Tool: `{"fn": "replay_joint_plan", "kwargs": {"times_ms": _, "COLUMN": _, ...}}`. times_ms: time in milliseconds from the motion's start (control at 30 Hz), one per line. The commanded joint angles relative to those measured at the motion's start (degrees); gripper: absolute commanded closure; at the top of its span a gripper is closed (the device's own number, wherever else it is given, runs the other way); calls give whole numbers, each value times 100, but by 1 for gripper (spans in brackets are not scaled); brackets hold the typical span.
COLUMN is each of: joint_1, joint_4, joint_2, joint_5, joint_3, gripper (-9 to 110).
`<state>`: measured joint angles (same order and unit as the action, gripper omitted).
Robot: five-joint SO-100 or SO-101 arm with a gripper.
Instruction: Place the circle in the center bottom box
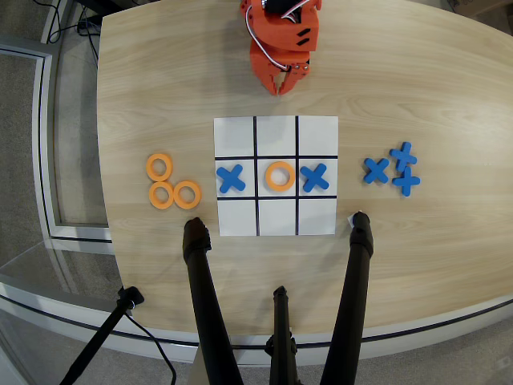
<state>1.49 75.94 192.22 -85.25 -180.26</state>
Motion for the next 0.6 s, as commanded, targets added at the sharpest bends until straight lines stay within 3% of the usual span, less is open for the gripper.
{"fn": "replay_joint_plan", "kwargs": {"times_ms": 0, "joint_1": 114, "joint_4": -308, "joint_2": -167, "joint_5": -18, "joint_3": 9, "gripper": 101}}
{"fn": "replay_joint_plan", "kwargs": {"times_ms": 400, "joint_1": 53, "joint_4": -97, "joint_2": -325, "joint_5": 26, "joint_3": 308, "gripper": 101}}
{"fn": "replay_joint_plan", "kwargs": {"times_ms": 567, "joint_1": -308, "joint_4": -114, "joint_2": -1204, "joint_5": 26, "joint_3": 1318, "gripper": 99}}
